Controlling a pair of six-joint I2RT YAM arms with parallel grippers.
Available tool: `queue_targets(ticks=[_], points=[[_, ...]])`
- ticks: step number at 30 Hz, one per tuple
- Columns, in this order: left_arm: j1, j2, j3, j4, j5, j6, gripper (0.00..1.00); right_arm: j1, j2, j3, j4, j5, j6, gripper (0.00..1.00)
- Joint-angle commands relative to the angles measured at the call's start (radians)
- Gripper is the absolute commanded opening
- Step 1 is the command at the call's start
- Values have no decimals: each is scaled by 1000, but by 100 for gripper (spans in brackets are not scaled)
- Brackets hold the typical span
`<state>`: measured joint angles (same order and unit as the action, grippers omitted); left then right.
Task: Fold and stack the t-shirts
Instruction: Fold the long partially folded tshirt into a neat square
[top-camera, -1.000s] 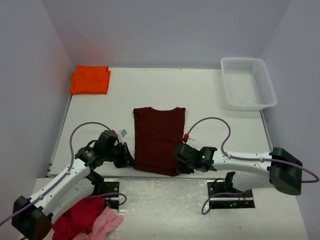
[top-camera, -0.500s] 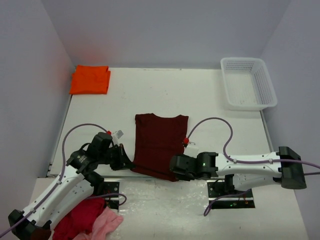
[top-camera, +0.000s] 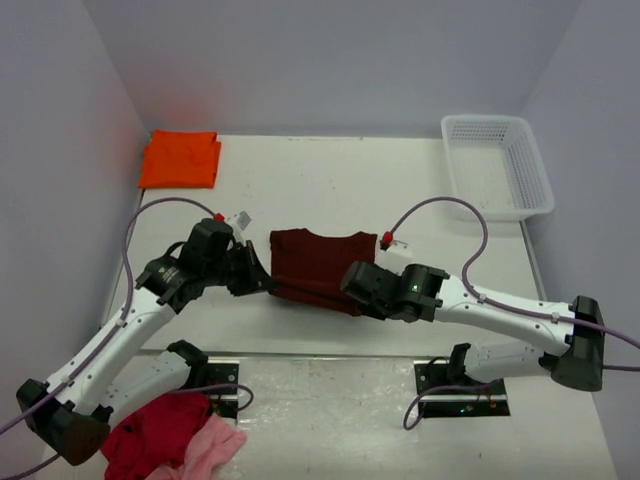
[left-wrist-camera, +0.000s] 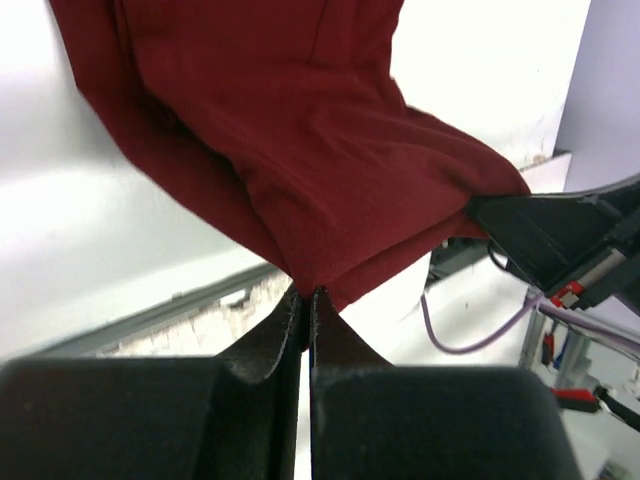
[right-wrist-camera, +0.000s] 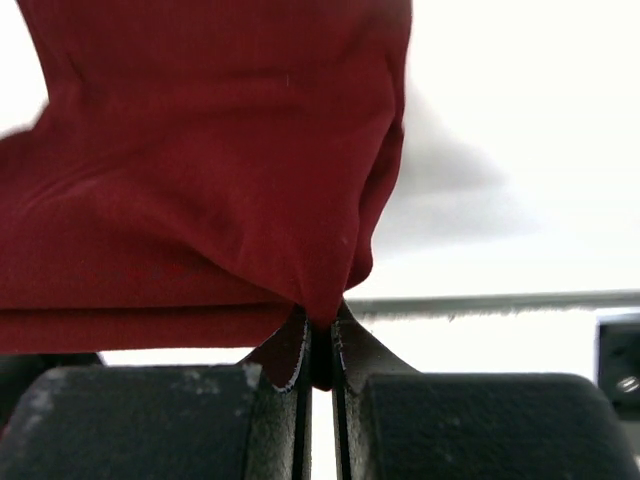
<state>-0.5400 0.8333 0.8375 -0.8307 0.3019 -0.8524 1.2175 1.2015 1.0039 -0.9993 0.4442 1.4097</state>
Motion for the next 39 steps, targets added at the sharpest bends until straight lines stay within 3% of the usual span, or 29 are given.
queue_targets(ticks=[1, 7, 17, 27, 39], points=[[2, 87, 89, 91, -104, 55, 0, -108, 44, 68, -113, 96, -190, 0], [5, 332, 198, 182, -150, 101, 0, -307, 165, 140, 23, 51, -458, 0], [55, 556, 273, 306, -156, 116, 0, -463, 377, 283, 178, -65, -708, 0], [158, 581, 247, 355, -149, 133, 0, -538, 504, 443, 200, -147, -830, 0], [187, 822, 368, 372, -123, 142, 0, -598, 673, 584, 202, -254, -900, 0]])
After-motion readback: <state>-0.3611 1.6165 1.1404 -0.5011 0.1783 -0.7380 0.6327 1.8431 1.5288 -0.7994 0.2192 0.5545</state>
